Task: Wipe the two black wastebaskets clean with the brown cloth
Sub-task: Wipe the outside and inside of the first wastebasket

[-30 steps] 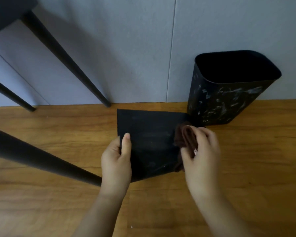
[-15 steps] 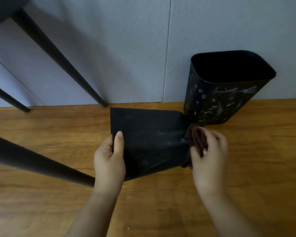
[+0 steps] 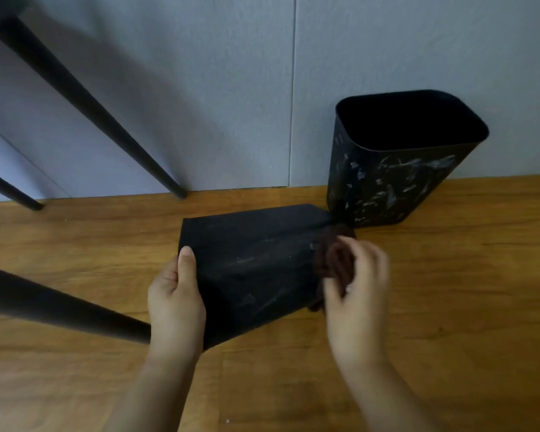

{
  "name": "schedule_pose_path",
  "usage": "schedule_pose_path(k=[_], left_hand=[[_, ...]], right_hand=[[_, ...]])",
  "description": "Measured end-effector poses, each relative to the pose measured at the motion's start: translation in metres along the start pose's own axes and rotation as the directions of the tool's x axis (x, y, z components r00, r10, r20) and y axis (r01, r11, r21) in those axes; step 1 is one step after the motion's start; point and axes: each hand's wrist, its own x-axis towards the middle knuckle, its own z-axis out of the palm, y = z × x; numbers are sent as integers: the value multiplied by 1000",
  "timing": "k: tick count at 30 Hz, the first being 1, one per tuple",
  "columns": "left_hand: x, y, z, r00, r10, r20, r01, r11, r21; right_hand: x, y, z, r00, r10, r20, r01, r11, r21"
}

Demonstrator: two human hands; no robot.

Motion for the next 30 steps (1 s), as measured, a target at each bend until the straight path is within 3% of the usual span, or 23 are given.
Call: schedule_pose_path(k=[4,5,8,10,13,16,18,21,25,27,30], left_hand=[[1,0,-1,1000,-14,3,14,1000,7],[1,0,-3,1000,-17,3,17,1000,3],[1,-1,-5,1000,-17,-10,16,1000,-11],[0,-1,-4,1000,3,-8,-3,1000,3],[-1,1,1,1000,9,2,-9,1000,16],[0,3,0,1000,-6,-8,7,1000,14],[0,2,-3,1000,-23,-13,23,1000,0],[0,1,-6,999,-31,-22,31,999,-15],[-2,1,-3,1000,8,-6,-7,1000,28],[-1,2,-1,1000,3,-5,-3,999,36],[2,2,-1,999,-24,-24,25,1000,12]], right_hand=[[-20,-13,8,897,-359,258,391,916,-85],[-16,-8,6,902,-350,250,385,917,-104],[9,9,-5,992,-95,84,102,991,-84],[20,12,-9,999,-18,-34,15,996,-89],[10,-4,-1,998,-63,24,64,995,-76],[-13,-17,9,922,-298,249,315,948,-34],[-14,-7,7,885,-378,272,408,911,-59],[1,12,-5,980,-154,128,163,985,-61],[15,16,-10,996,18,-83,-20,1000,-22],[5,7,-2,1000,-10,-26,10,1000,-4],[-16,0,7,947,-245,207,245,969,28]])
